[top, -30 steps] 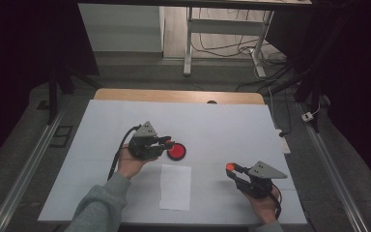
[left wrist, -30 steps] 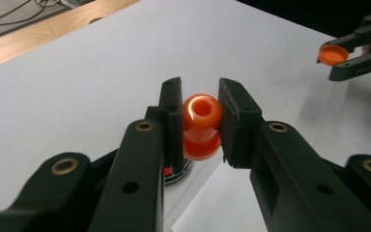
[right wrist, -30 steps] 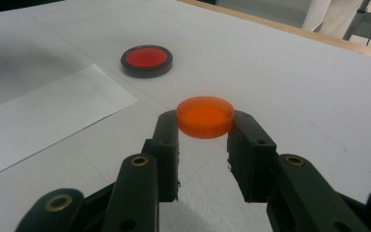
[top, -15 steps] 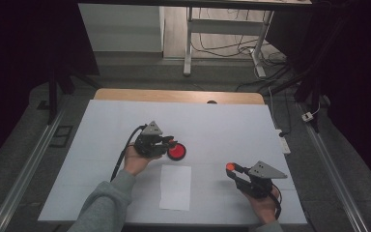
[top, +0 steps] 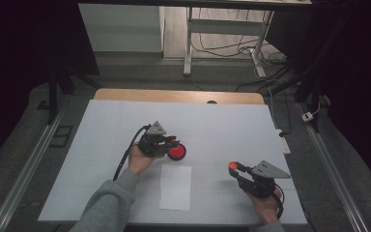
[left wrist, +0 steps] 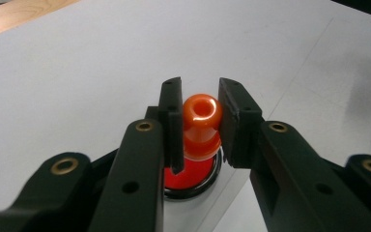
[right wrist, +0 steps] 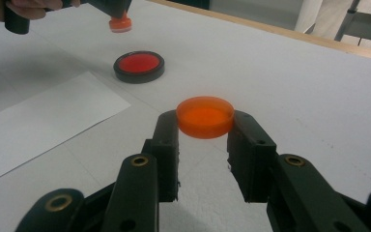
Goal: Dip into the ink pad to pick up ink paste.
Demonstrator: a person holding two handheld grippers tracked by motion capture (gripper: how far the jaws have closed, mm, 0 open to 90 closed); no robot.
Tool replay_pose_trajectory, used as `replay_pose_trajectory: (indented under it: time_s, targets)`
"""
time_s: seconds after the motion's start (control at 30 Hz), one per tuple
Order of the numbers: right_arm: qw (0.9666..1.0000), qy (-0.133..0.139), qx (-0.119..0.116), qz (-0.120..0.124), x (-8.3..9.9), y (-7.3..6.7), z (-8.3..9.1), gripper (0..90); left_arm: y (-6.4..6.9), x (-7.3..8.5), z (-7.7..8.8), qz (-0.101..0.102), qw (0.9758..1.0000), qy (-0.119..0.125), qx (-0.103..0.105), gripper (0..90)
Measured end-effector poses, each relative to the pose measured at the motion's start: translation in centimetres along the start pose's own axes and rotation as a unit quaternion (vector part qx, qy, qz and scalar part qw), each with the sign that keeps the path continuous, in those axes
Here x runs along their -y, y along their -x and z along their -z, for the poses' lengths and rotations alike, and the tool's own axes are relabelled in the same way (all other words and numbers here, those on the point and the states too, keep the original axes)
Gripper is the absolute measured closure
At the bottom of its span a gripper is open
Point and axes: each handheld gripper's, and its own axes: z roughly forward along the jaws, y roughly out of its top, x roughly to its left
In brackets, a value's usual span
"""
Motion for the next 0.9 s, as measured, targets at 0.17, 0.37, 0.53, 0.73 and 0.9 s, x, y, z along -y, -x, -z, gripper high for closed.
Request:
replay_pose_trajectory:
  time_s: [0.17, 0.37, 0.53, 0.73, 0.9]
  targets:
    - [1.0000, -0.002, -0.001, 0.000, 0.0, 0.0, -0.1, 64.8, -0.2, 0.0, -0.8, 0.002, 1.0000, -0.009, -0.003, 72.6]
    - [1.0000, -0.003, -0.002, 0.001, 0.1, -0.1, -0.1, 64.8, -0.3, 0.2, -1.5, 0.001, 0.9999, -0.016, -0.003, 72.5]
    - [1.0000, -0.005, -0.004, 0.002, 0.1, -0.1, -0.2, 64.8, -0.4, 0.3, -1.9, -0.004, 0.9998, -0.020, -0.006, 72.5]
    - [1.0000, -0.006, -0.004, 0.002, 0.1, -0.2, -0.2, 64.8, -0.8, 0.6, -2.2, 0.000, 0.9997, -0.024, -0.009, 72.6]
    - [1.0000, -0.006, -0.005, 0.003, 0.1, -0.2, -0.2, 64.8, -0.7, 0.7, -2.5, -0.001, 0.9997, -0.024, -0.004, 72.6]
